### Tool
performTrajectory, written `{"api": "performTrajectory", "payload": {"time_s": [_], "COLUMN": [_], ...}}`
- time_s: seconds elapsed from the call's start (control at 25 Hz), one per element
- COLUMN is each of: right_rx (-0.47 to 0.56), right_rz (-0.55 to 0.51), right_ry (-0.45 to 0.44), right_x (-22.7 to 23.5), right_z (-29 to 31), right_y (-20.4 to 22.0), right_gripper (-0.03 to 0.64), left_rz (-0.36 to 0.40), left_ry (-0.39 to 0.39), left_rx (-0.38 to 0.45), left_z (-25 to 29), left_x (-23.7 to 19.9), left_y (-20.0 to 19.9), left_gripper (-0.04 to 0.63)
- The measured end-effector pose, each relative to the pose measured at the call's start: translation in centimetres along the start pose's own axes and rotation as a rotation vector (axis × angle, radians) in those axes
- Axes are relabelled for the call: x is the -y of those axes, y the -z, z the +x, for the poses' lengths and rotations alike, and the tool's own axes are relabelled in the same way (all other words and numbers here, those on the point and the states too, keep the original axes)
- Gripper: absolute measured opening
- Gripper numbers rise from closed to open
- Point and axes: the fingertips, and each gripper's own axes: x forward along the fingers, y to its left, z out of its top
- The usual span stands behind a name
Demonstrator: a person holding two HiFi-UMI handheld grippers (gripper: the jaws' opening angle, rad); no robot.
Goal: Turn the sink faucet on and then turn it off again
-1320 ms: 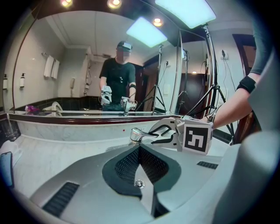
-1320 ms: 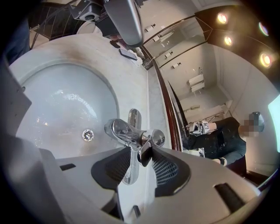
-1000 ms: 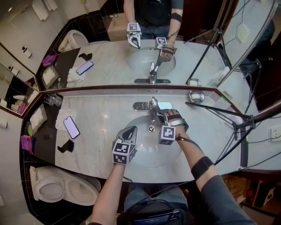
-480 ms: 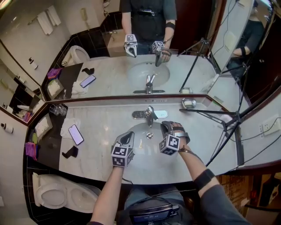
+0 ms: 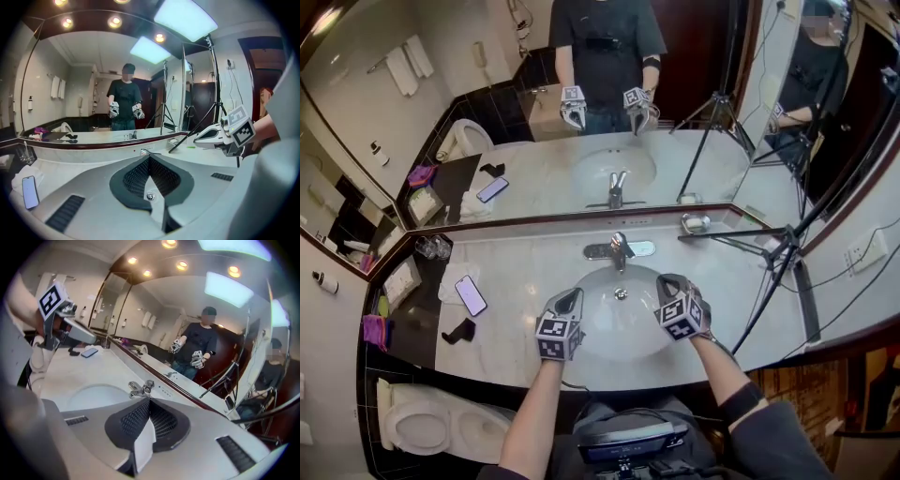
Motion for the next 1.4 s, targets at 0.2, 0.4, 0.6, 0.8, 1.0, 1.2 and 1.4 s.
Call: {"api": "performTrajectory", "payload": {"time_s": [0.2, 0.4, 0.6, 0.8, 1.0, 1.2, 1.4], "right_rx": [0.037, 0.06, 0.062, 0.064, 0.04, 0.029, -0.016], "right_rz": [0.261, 0.42, 0.475, 0.489, 0.47, 0.412, 0.237], "right_ry": [-0.007, -0.003, 0.008, 0.015, 0.01, 0.009, 0.036], "right_x": [0.3, 0.7, 0.9, 1.2, 0.6, 0.5, 0.6], "right_z": [-3.2, -4.6, -5.4, -5.9, -5.8, -5.4, -4.6], "right_y": [1.1, 3.7, 5.8, 6.4, 7.4, 7.4, 6.2], "right_gripper": [0.017, 0.017, 0.017, 0.017, 0.017, 0.018, 0.02], "left_rz": [-0.016, -0.034, -0.032, -0.026, -0.037, -0.023, -0.018], "left_ry": [0.009, 0.016, 0.021, 0.016, 0.013, 0.01, 0.013], "left_rx": [0.002, 0.011, 0.009, -0.015, -0.007, -0.002, -0.005], "left_z": [-1.5, -2.4, -3.1, -3.2, -3.2, -3.0, -2.1], "left_x": [0.5, 0.6, 0.6, 0.6, 0.7, 0.8, 1.1], "left_y": [0.5, 0.9, 1.5, 2.1, 2.0, 1.8, 1.4], "left_gripper": [0.0, 0.0, 0.0, 0.0, 0.0, 0.0, 0.0]}}
